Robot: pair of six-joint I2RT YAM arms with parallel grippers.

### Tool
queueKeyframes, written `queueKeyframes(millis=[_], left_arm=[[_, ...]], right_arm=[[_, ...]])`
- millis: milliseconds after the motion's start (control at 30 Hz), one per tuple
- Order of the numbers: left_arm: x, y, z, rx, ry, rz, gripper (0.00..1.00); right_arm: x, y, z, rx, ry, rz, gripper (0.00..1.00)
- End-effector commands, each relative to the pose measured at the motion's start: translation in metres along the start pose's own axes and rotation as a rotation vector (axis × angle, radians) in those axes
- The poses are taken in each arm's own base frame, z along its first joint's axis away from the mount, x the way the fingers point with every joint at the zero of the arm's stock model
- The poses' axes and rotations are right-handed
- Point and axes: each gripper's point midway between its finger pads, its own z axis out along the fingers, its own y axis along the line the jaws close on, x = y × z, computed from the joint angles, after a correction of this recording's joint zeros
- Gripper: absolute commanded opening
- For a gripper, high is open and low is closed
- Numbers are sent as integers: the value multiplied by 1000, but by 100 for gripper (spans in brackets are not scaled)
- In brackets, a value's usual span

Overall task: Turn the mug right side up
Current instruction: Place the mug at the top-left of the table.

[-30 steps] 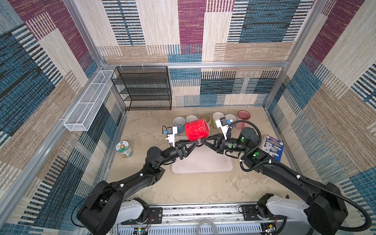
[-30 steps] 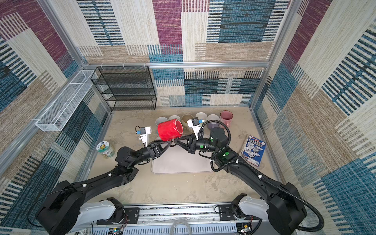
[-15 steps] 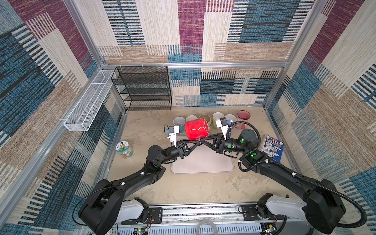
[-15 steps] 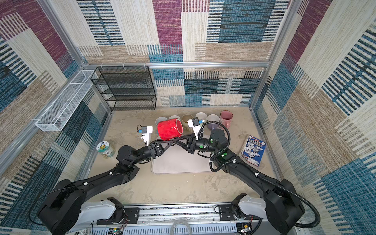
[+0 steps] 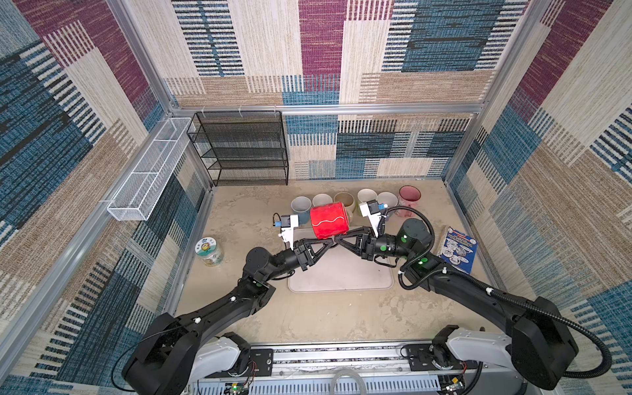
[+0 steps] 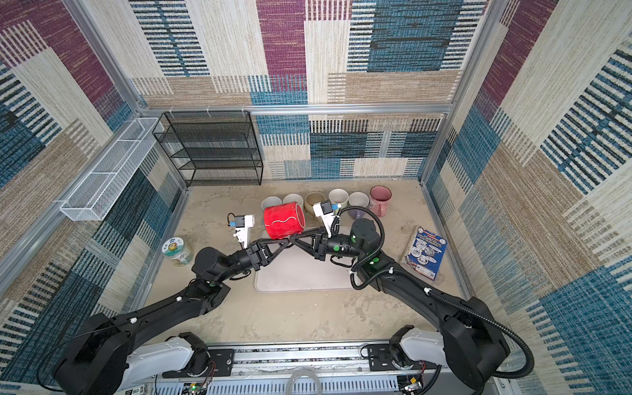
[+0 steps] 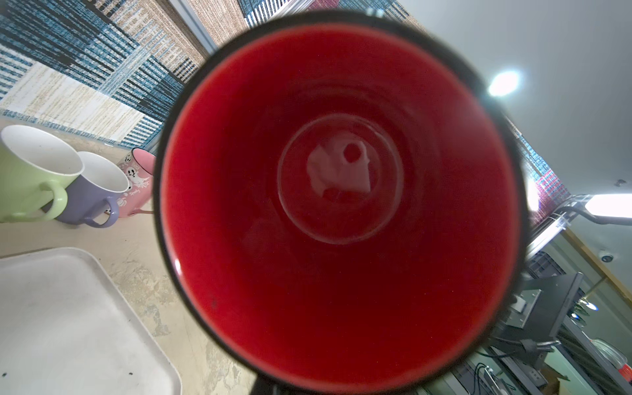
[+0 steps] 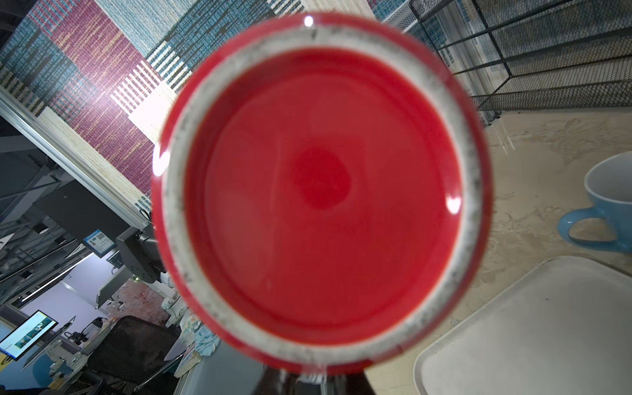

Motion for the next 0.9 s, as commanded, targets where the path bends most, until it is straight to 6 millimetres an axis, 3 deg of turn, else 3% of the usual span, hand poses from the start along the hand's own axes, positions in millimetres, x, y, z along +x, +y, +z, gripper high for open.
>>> queueKeyframes(millis=[0,100,367,633,867], left_arm=[[-16,-2,-9,-33,-100,82,0],[-13,4,-18,-89,-108,99,0],[-4,29,-48,-310,-99,152,0],[-3,68,-103,-703,-48,192,0],[-24,84,-152,-1087,33,249,0]], right_arm=[[6,-5,0,19,30,-10,34],[8,-11,0,43,37,-11,45],[18,-33,-3,150,50,-14,58],[13,-53,-24,350,4,-102,64],[11,-55,-42,445,-14,-158,68]])
